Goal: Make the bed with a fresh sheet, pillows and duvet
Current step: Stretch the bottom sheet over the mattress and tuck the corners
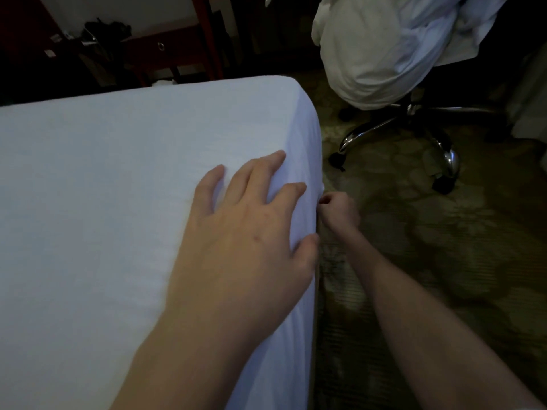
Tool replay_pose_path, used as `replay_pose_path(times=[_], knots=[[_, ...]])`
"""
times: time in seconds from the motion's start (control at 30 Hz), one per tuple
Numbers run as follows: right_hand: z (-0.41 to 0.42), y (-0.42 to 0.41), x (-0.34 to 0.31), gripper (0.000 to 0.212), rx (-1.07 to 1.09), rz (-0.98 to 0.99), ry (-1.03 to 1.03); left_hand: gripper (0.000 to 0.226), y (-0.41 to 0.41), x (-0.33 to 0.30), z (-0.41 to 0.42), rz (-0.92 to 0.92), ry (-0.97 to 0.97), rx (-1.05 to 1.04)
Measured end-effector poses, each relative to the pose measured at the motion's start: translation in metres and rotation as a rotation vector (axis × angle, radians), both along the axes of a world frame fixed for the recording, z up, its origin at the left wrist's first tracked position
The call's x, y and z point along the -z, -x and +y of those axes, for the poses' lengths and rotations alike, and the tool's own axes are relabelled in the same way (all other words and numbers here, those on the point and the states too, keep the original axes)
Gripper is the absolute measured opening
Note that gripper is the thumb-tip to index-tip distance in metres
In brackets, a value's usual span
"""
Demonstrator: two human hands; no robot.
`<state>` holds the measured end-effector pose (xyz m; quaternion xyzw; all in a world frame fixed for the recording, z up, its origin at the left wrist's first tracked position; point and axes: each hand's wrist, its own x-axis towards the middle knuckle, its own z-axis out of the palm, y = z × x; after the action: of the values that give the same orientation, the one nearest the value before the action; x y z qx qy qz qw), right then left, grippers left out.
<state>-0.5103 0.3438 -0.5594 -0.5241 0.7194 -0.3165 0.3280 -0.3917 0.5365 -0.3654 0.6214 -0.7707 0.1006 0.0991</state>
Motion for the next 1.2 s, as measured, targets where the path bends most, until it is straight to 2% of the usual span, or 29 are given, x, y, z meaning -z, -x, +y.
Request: replay_pose_path(times=[0.03,0.1,0.23,0.3,0.43,0.57,0.7,0.8,0.9,0.97,1.03,1.1,1.13,1.2], knots=[[-0.002,-0.004,-0.001,0.019,0.022,0.073,-0.001,0.051,0.001,0.001,0.000,-0.012,0.010,0.000],[-0.001,-0.014,0.000,0.019,0.061,0.066,0.043,0.050,0.001,0.002,-0.002,-0.023,0.021,0.001],[0.006,-0.027,0.001,0.028,0.150,-0.231,0.091,0.050,0.003,0.006,-0.001,-0.059,0.080,0.014],[0.003,-0.027,0.001,0.017,0.193,-0.306,0.044,0.052,0.003,0.006,-0.001,-0.081,0.109,0.025],[-0.007,-0.020,0.003,0.022,0.213,-0.210,-0.050,0.052,0.000,0.006,-0.001,-0.084,0.095,0.022],[0.011,-0.009,0.002,0.039,0.184,-0.139,-0.147,0.054,-0.006,0.004,0.000,-0.032,0.041,0.013],[0.078,-0.009,0.002,0.031,0.072,-0.184,-0.105,0.062,-0.006,-0.005,0.002,-0.017,-0.043,0.008],[0.154,-0.005,0.005,0.019,-0.051,-0.217,-0.224,0.067,-0.003,-0.013,0.006,-0.028,-0.116,-0.002],[0.236,0.016,-0.014,0.016,-0.126,-0.235,-0.350,0.052,0.001,-0.018,0.005,-0.037,-0.140,0.009],[0.281,0.044,-0.039,0.008,-0.112,-0.240,-0.340,0.046,0.004,-0.021,0.011,-0.031,-0.135,0.018],[0.317,0.076,-0.070,0.031,-0.081,-0.189,-0.259,0.045,0.012,-0.025,0.027,-0.032,-0.115,0.037],[0.345,0.103,-0.092,0.043,-0.071,-0.091,-0.192,0.045,0.024,-0.030,0.056,-0.082,-0.124,0.082],[0.359,0.114,-0.105,0.045,-0.062,-0.052,-0.166,0.048,0.030,-0.031,0.074,-0.103,-0.132,0.111],[0.382,0.127,-0.125,0.036,-0.058,-0.004,-0.117,0.070,0.042,-0.033,0.116,-0.118,-0.151,0.162]])
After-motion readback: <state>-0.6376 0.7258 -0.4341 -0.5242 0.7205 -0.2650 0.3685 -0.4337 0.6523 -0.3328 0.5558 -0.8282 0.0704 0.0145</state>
